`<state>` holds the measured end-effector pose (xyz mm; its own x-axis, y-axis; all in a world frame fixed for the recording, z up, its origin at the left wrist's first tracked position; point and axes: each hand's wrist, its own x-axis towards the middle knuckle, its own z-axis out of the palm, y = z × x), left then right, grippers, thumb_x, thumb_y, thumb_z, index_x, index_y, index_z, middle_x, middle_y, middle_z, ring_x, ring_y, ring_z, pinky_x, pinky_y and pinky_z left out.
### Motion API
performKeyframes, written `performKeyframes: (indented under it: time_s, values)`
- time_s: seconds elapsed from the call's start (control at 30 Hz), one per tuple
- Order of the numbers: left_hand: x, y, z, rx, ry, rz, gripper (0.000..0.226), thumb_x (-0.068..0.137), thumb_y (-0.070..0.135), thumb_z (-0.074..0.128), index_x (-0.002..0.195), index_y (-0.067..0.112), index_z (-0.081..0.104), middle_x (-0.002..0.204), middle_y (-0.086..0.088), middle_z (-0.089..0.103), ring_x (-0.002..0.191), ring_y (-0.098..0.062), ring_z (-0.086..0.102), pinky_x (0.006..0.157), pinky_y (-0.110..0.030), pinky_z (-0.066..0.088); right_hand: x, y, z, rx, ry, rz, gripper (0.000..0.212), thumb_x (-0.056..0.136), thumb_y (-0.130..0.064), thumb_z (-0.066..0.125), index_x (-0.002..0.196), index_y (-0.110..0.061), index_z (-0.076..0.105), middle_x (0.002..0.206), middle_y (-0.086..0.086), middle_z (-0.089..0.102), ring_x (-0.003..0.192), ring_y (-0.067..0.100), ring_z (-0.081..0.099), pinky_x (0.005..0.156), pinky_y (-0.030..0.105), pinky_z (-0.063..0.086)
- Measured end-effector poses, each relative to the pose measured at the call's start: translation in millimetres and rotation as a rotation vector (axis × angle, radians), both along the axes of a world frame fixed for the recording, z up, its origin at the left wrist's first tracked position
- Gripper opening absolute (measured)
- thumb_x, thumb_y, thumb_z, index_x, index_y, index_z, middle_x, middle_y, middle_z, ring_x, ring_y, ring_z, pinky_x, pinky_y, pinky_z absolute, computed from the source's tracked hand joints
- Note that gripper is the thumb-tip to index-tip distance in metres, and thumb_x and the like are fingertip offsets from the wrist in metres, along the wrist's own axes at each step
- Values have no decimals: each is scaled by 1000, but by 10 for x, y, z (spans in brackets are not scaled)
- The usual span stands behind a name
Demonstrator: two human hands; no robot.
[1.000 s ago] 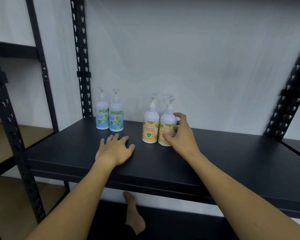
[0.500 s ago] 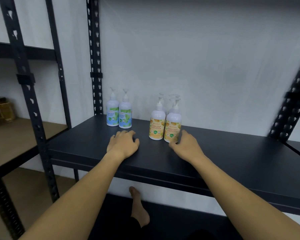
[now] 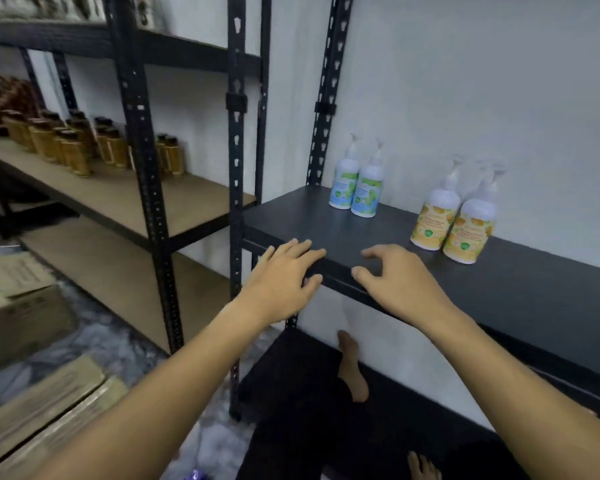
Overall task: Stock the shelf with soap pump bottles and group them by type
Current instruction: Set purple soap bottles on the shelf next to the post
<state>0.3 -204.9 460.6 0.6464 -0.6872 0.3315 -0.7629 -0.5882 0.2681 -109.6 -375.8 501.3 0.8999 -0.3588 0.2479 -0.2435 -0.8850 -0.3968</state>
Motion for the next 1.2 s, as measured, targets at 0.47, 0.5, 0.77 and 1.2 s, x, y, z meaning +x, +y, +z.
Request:
performKeyframes:
  time_s: [0.47,0.5,0.77,1.2]
  values:
    - [-405,2192,-1573,-196,376,556,55,89,50,39,129,19,60,132,-7,58,124,-27,50,105,-38,40,455,2002,-1262,46,88,515,39,93,-37,61,127,-19,63,131,-1,59,124,21,51,105,40,43]
    - [-480,2324,-1700,-211,414,592,55,88,49,39,128,18,62,130,-8,59,123,-26,51,105,-35,39,464,2129,-1384,62,120,545,39,92,-37,61,126,-18,64,130,0,59,123,22,52,104,41,44]
    - [-1127,3082,-2700,-291,635,891,38,93,33,53,125,14,65,127,-7,63,118,-25,57,102,-38,43,330,3040,-2348,208,393,655,34,91,-34,62,122,-20,65,126,5,61,120,26,54,98,40,46]
    - [-1790,3088,-3917,-230,969,989,32,89,18,57,119,19,65,110,-2,67,104,-21,61,77,-26,39,58,3168,-3825,161,1039,729,33,90,-19,57,122,-15,63,127,12,63,116,31,58,97,37,48]
